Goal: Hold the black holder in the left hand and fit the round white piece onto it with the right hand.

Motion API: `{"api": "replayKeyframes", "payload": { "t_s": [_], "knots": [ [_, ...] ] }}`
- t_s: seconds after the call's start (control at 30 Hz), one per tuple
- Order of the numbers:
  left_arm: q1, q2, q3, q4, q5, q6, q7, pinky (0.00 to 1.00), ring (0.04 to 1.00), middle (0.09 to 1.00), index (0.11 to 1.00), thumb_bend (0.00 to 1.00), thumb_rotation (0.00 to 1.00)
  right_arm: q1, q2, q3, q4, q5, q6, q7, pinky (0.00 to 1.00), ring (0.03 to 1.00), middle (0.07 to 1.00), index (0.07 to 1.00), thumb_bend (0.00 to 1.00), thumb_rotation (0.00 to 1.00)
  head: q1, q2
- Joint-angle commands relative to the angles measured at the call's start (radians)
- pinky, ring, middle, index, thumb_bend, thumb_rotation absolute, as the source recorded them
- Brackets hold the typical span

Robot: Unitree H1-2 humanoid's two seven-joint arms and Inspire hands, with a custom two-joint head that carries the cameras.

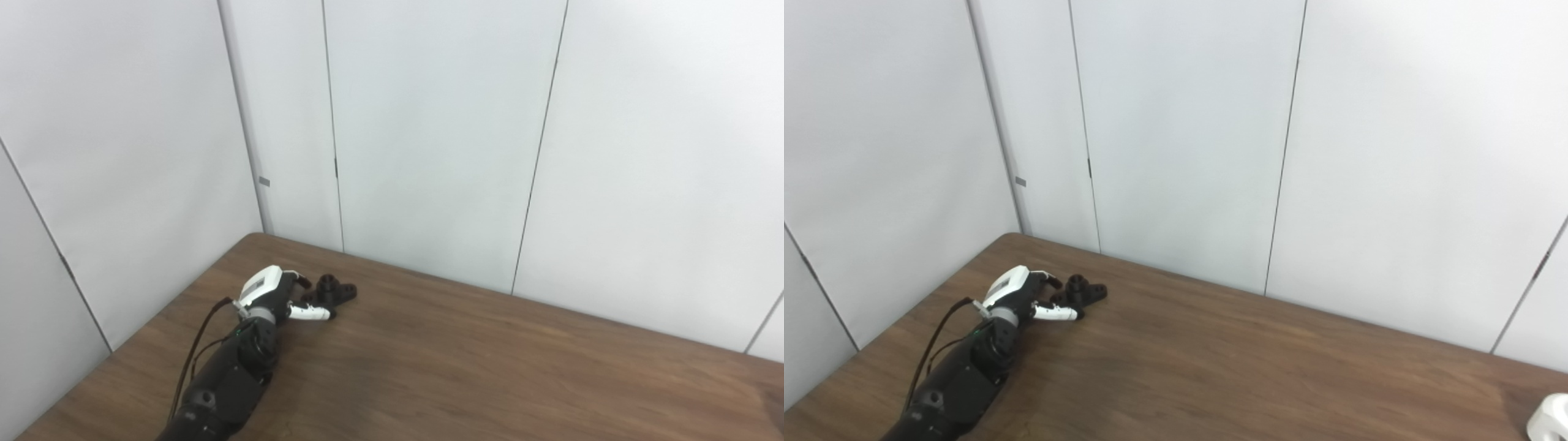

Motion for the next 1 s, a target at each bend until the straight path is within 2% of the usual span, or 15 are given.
{"api": "replayKeyframes", "payload": {
  "t_s": [0.0, 0.2, 0.33, 0.47, 0.83, 0.87, 0.93, 0.97],
  "knots": [
    [-0.042, 0.036, -0.005, 0.001, 0.015, -0.02, 0.016, 1.0, 1.0, 0.939, 0.754, 0.85, 0.32, 0.023, 0.023, 0.008, 0.068, -0.006, 0.011, -0.008, 0.88, 0.895, 0.872, 0.895, 0.49, 1.0, -0.001, 0.0],
    [-0.05, 0.027, 0.004, 0.019, -0.007, -0.037, 0.021, 1.0, 1.0, 0.935, 0.743, 0.85, 0.33, 0.025, 0.027, 0.007, 0.059, -0.016, 0.019, -0.013, 0.94, 0.921, 0.882, 0.91, 0.54, 1.0, -0.004, 0.002],
    [-0.049, 0.01, 0.021, 0.001, -0.037, -0.024, 0.014, 1.0, 1.0, 0.933, 0.735, 0.85, 0.31, 0.028, 0.03, 0.006, 0.054, -0.021, 0.017, -0.014, 0.91, 0.898, 0.883, 0.914, 0.55, 1.0, -0.009, 0.005],
    [-0.051, 0.003, 0.017, -0.007, -0.041, -0.01, 0.011, 1.0, 1.0, 0.935, 0.728, 0.85, 0.3, 0.033, 0.032, 0.004, 0.047, -0.024, 0.02, -0.015, 0.91, 0.904, 0.885, 0.919, 0.55, 1.0, -0.01, 0.01],
    [-0.054, -0.004, 0.014, 0.031, -0.05, -0.059, 0.045, 1.0, 0.993, 0.904, 0.658, 0.82, 0.21, 0.038, 0.033, 0.005, 0.038, -0.011, 0.022, -0.008, 0.95, 0.917, 0.902, 0.938, 0.58, 0.99, -0.013, 0.017],
    [-0.054, -0.005, 0.016, 0.035, -0.053, -0.063, 0.048, 1.0, 0.991, 0.894, 0.548, 0.62, 0.12, 0.038, 0.033, 0.005, 0.038, -0.012, 0.022, -0.009, 0.97, 0.92, 0.906, 0.941, 0.59, 0.99, -0.013, 0.017],
    [-0.052, -0.006, 0.018, 0.036, -0.058, -0.072, 0.05, 1.0, 0.986, 0.881, 0.501, 0.54, 0.08, 0.038, 0.034, 0.004, 0.037, -0.012, 0.022, -0.009, 0.98, 0.924, 0.909, 0.943, 0.59, 0.99, -0.014, 0.019],
    [-0.05, -0.005, 0.019, 0.038, -0.06, -0.08, 0.051, 1.0, 0.984, 0.879, 0.499, 0.54, 0.07, 0.039, 0.034, 0.004, 0.035, -0.013, 0.023, -0.01, 0.98, 0.924, 0.909, 0.944, 0.59, 0.99, -0.015, 0.02]
  ]
}}
